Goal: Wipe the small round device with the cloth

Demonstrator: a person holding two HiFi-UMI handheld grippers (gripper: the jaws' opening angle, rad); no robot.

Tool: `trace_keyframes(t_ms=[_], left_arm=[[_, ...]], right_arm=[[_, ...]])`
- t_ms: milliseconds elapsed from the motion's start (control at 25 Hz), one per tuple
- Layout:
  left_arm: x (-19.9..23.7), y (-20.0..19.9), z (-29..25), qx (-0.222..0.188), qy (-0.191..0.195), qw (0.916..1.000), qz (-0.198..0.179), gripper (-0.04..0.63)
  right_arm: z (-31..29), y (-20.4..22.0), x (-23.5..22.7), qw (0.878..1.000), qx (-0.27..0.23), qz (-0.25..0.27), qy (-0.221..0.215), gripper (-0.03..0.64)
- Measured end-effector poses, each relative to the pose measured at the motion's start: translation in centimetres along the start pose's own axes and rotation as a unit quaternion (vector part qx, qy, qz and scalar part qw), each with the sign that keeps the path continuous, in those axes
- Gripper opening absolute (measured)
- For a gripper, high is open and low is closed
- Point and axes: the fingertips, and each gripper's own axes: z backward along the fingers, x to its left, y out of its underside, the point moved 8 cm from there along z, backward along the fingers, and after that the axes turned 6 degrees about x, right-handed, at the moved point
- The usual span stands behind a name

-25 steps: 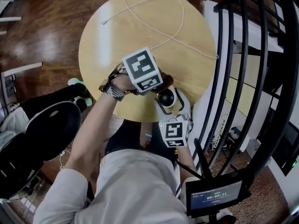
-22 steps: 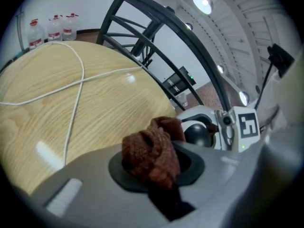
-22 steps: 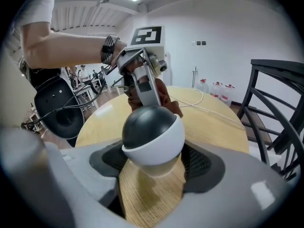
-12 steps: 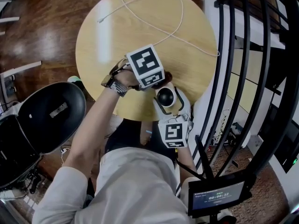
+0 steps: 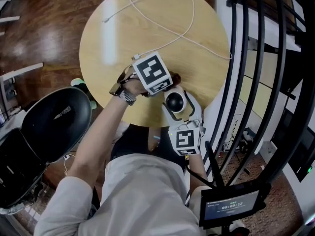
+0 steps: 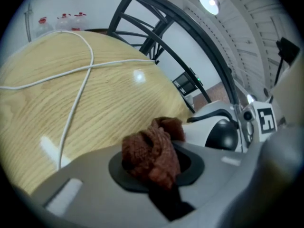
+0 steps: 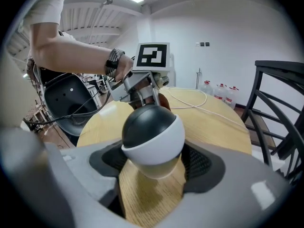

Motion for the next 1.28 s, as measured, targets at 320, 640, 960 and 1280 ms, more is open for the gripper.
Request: trace_keyframes(t_ms=[320, 640, 960, 1280], left_arm=[[-1.2, 4.0, 3.4, -0.177, -0.064, 0.9807, 0.054, 0.083], [-4.8, 2.6, 11.9, -0.29, 0.017, 0.9566, 0.026, 0.083], [-8.9, -2.9, 12.0, -0.189, 0.054, 0.9781, -0.067, 0.083], [-8.9, -4.4, 5.4, -0.069, 0.039, 0.9945, -0.068, 0.083]], right_arm=[[-1.3, 1.0, -2.7, 0.982, -0.037, 0.122, -0.138, 0.347], [-1.1, 2.3, -3.6, 0.997, -0.024, -0.034, -0.066, 0.399], [-1.6, 2.5, -2.6, 0.993, -0.023, -0.119, 0.012, 0.397], [-1.2, 2.2, -2.9, 0.997, -0.011, -0.069, 0.016, 0.33]])
